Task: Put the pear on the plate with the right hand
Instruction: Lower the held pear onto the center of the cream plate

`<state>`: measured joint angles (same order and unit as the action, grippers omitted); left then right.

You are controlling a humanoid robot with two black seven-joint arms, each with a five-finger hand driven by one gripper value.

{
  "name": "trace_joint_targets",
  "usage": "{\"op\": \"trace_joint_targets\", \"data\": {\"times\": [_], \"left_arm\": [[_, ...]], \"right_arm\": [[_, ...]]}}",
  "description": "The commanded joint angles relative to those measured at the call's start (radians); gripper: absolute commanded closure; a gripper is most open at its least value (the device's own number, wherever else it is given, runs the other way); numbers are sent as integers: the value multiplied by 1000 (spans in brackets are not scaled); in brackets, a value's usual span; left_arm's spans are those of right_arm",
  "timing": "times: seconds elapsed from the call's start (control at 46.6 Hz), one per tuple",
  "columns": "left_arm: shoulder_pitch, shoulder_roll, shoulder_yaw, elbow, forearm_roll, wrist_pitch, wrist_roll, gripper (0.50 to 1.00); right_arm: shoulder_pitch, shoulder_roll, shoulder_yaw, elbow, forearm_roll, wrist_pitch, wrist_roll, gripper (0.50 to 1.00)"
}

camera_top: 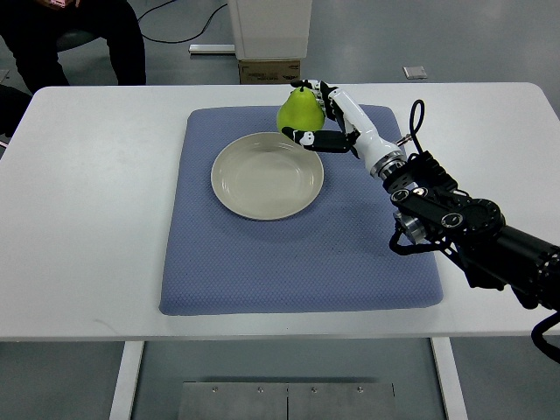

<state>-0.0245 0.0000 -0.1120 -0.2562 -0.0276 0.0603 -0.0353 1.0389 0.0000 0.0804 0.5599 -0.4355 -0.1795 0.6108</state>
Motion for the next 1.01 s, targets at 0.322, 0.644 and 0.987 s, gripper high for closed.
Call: {"op": "trace_joint_targets", "data": {"times": [0.322, 0.644, 0.987], "left_arm": [[0, 0, 0, 0, 0, 1, 0, 500], [0, 0, 0, 0, 0, 0, 0, 500], [0, 0, 0, 0, 0, 1, 0, 500]], "right_arm": [[-5, 0, -36, 77, 0, 54, -23, 1000], [-33, 0, -73, 81, 3, 68, -71, 1000], [-49, 0, -68, 78, 9, 61, -94, 1000]]}}
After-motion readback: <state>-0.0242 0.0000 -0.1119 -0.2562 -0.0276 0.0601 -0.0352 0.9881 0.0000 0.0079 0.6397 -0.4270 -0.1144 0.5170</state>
